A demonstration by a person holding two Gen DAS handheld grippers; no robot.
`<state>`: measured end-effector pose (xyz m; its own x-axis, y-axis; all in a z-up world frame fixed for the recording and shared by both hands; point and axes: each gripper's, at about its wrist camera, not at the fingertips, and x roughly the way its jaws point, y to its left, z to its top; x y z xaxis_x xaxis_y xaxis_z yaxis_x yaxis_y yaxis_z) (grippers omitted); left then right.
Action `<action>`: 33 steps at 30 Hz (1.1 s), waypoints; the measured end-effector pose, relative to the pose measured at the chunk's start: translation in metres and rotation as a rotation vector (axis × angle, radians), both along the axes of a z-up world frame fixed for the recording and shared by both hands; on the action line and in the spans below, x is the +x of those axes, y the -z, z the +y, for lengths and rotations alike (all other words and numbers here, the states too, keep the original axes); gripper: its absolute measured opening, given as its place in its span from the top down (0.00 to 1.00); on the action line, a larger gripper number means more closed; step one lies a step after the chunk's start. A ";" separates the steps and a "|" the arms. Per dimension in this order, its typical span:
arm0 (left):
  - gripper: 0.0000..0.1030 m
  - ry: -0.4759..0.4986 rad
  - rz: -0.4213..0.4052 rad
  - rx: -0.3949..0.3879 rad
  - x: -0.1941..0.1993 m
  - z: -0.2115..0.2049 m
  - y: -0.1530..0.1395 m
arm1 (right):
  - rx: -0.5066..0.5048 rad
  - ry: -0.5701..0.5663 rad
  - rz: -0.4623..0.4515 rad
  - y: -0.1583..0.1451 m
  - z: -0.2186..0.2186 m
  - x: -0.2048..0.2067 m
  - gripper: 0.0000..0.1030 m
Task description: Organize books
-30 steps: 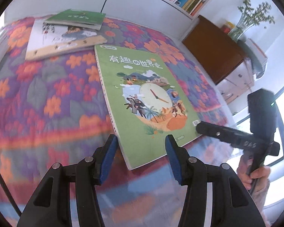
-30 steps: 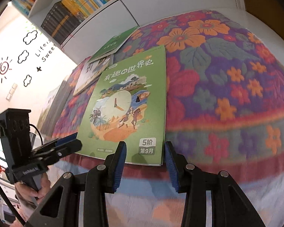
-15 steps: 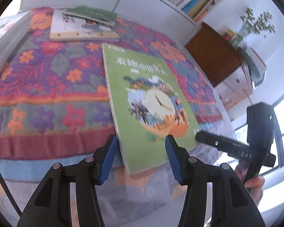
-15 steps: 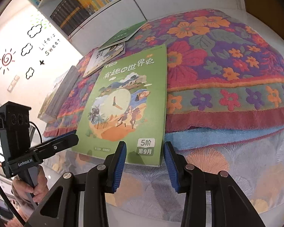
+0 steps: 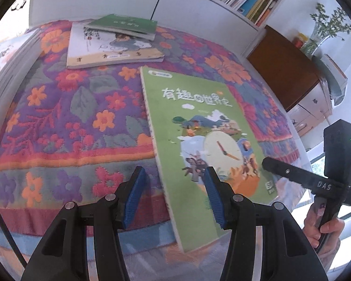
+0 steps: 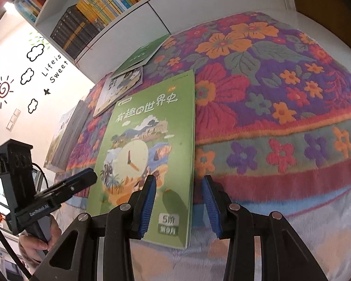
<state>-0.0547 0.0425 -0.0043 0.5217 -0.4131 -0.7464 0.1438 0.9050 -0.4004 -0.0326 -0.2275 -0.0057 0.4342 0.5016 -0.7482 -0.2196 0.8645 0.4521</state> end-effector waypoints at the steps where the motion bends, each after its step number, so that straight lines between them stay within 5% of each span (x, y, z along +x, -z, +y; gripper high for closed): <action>1: 0.53 0.001 -0.001 -0.005 0.001 0.001 0.001 | 0.003 -0.002 0.001 0.000 0.000 0.002 0.61; 19: 0.53 0.060 -0.023 -0.035 0.010 0.004 0.005 | 0.166 -0.063 0.050 0.013 -0.014 0.024 0.62; 33: 0.53 0.057 -0.035 -0.071 0.008 0.009 0.007 | 0.144 -0.083 0.000 0.012 -0.010 0.017 0.62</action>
